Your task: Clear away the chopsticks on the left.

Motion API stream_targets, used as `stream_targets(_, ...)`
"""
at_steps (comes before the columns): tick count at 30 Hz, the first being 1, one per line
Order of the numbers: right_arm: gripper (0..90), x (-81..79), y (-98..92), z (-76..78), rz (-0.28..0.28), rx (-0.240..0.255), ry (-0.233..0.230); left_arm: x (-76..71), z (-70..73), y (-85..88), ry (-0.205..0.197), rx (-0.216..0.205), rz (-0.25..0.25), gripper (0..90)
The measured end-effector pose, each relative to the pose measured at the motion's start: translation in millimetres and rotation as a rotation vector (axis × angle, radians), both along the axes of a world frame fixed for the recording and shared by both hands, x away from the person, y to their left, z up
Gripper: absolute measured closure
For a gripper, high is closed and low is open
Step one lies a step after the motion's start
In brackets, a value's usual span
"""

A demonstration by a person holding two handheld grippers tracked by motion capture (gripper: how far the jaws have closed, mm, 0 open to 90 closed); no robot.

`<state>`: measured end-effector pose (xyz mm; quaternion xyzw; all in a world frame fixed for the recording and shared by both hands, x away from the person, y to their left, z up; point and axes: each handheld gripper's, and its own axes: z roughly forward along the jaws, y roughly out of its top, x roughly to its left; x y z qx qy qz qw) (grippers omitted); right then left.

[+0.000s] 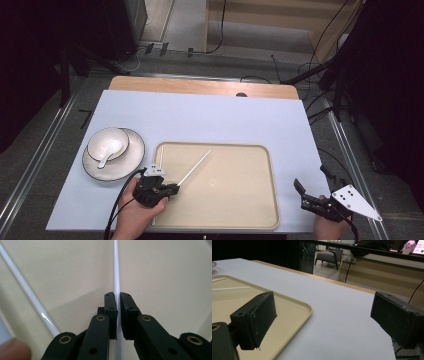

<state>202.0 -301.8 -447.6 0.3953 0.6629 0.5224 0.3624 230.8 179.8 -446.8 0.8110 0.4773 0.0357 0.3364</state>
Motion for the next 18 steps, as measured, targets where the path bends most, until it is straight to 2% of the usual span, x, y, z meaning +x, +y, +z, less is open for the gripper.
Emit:
stream_targets(8, 6.4, -0.6, -1.5, -0.9, -0.002, 0.005, 0.001, -2.8, -6.3, -8.7, 0.002, 0.034, 0.011, 85.4)
stream_targets(14, 6.4, -1.3, -2.6, -0.3, 0.0, 0.01, -0.005, -4.8, -7.7, -12.3, -0.004, 0.038, 0.013, 85.1)
stream_targets(18, 6.4, -1.4, -4.1, -0.6, -0.002, 0.016, -0.003, -7.2, -8.6, -14.1, -0.031, 0.053, 0.017, 84.7)
